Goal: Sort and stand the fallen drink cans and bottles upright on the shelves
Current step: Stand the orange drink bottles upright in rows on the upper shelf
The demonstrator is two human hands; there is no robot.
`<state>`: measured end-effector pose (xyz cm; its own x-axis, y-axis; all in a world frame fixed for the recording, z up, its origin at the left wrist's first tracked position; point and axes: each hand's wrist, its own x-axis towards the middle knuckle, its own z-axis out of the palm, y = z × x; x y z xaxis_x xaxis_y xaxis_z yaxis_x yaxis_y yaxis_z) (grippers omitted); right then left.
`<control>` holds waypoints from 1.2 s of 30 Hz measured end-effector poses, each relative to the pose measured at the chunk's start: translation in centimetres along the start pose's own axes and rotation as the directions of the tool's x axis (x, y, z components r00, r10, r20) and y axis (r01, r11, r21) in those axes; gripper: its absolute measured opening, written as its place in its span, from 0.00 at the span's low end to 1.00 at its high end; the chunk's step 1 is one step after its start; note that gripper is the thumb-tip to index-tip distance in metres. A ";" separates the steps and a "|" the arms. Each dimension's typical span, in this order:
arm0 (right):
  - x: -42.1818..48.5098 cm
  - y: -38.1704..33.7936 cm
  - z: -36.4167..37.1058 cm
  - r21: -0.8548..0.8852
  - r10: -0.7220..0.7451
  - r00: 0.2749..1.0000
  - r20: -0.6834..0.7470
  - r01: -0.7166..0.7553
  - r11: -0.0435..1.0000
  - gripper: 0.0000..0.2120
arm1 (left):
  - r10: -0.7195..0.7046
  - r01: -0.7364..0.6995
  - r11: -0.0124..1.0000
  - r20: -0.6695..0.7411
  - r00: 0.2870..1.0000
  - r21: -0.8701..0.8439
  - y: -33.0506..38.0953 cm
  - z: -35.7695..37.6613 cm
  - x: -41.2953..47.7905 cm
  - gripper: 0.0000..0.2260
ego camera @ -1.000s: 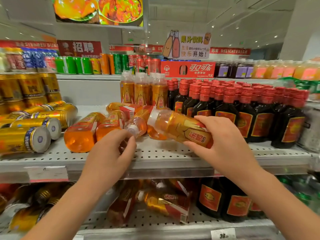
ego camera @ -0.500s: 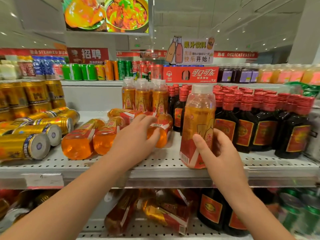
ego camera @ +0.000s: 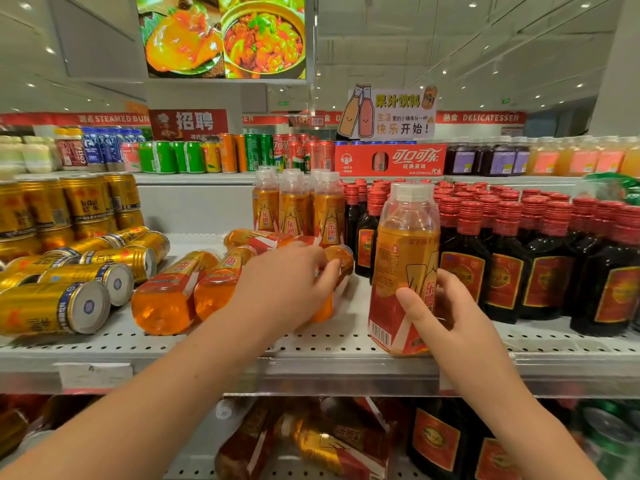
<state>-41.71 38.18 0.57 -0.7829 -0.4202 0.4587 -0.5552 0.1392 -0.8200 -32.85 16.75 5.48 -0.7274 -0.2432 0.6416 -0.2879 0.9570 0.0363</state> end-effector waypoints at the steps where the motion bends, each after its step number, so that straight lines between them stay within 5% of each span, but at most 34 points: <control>1: 0.0 0.0 0.0 0.005 0.006 1.000 0.003 -0.006 1.000 0.23 | 0.002 -0.001 0.999 -0.033 0.999 0.047 0.0 -0.3 0.6 0.19; 3: 0.1 0.2 0.1 0.013 0.001 1.000 0.000 -0.001 1.000 0.27 | -0.037 0.037 0.989 -0.002 0.999 0.145 0.1 -0.7 2.3 0.21; 5: 0.0 0.4 0.3 0.009 -0.005 1.000 -0.007 0.005 1.000 0.31 | -0.128 0.081 0.964 0.174 0.976 0.254 0.4 -0.6 4.2 0.25; 10: -0.2 0.6 0.5 -0.003 -0.020 1.000 -0.012 0.020 1.000 0.38 | -0.245 0.115 0.962 0.603 0.759 0.246 0.8 -0.5 6.6 0.42; 20: -0.3 0.7 0.6 -0.032 -0.038 0.999 -0.024 0.038 0.999 0.41 | -0.245 0.224 0.966 0.734 0.633 0.128 0.9 -2.3 5.1 0.43; 25: -0.2 1.0 0.6 -0.024 -0.039 0.999 -0.014 0.039 0.999 0.43 | -0.253 0.376 0.925 0.640 0.726 -0.061 0.6 -2.1 3.0 0.40; 29: 0.0 1.1 0.8 -0.036 -0.044 0.999 -0.025 0.043 0.998 0.41 | -0.345 0.522 0.751 0.433 0.833 -0.405 -0.1 -1.0 0.2 0.32; 33: 0.0 1.1 1.1 -0.042 -0.034 0.999 -0.025 0.033 0.999 0.43 | -0.356 0.411 0.728 0.210 0.911 -0.548 0.8 0.5 -1.5 0.32; 36: 0.1 1.0 1.1 -0.030 -0.023 1.000 -0.017 0.022 0.999 0.43 | -0.288 0.334 0.741 0.174 0.942 -0.582 1.3 1.2 -1.7 0.32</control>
<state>-42.03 37.33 -0.60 -0.7748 -0.4076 0.4833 -0.5807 0.1564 -0.7989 -32.75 18.27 3.51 -0.7107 -0.5322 0.4601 -0.0939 0.7199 0.6877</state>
